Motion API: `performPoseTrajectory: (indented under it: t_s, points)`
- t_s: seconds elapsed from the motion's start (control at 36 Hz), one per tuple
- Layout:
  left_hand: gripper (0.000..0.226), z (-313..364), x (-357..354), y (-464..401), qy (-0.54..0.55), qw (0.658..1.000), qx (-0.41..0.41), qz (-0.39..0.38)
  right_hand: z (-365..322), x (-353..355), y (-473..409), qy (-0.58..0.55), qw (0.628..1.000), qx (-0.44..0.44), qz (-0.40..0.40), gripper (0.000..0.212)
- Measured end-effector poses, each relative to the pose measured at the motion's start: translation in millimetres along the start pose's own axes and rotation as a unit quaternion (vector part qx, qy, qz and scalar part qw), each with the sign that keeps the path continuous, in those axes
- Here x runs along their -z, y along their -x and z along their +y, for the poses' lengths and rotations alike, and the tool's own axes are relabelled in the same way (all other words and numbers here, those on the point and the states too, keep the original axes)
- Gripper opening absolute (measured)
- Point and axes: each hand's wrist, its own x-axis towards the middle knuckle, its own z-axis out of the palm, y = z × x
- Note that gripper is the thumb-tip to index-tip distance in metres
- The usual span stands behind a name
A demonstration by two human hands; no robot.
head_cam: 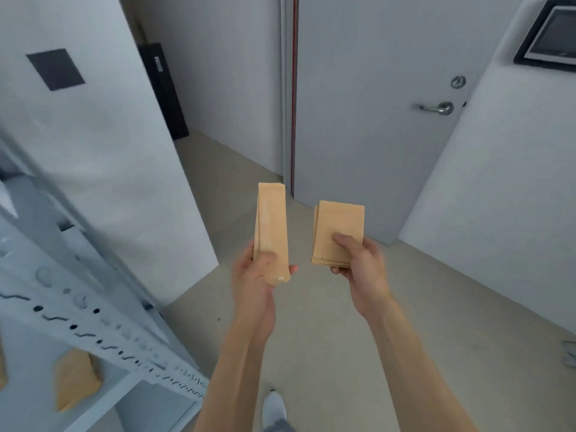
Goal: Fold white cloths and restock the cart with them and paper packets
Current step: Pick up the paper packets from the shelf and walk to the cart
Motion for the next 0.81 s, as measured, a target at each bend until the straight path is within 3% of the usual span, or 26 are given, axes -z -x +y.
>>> performPoseTrajectory:
  t_s: [0.14, 0.5, 0.81]
  points:
    - [0.038, 7, -12, -86, 0.018, 0.999, 0.037, -0.001, -17, -29, -76, 0.026, 0.999, 0.009, 0.022, 0.003]
    - [0.039, 42, -50, -260, 0.042, 0.998, 0.036, 0.004, -35, -100, -244, 0.002, 1.000, 0.008, 0.017, 0.005]
    - [0.036, 27, -110, -425, 0.033, 0.998, 0.017, 0.048, -54, -132, -437, -0.034, 0.999, -0.002, -0.042, 0.005]
